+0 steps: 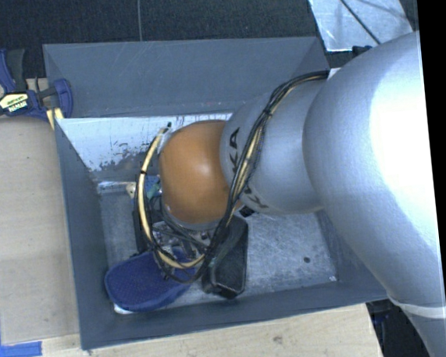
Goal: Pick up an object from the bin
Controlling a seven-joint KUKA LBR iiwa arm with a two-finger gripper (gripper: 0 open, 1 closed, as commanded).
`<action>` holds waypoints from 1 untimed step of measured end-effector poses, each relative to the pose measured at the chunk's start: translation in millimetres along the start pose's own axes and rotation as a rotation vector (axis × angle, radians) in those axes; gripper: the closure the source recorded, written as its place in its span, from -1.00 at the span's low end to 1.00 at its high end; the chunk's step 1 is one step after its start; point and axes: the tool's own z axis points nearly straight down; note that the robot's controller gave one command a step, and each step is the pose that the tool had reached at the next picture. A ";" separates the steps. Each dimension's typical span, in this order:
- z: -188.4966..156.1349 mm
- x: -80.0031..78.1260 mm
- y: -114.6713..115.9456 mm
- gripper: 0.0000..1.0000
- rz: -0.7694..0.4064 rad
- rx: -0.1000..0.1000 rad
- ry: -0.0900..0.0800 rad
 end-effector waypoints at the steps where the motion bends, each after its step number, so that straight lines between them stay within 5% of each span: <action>1: -105.8 15.0 5.9 1.00 -0.014 0.000 -0.002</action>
Offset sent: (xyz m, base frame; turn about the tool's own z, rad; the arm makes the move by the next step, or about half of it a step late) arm -0.0184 0.0036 0.1006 -0.0160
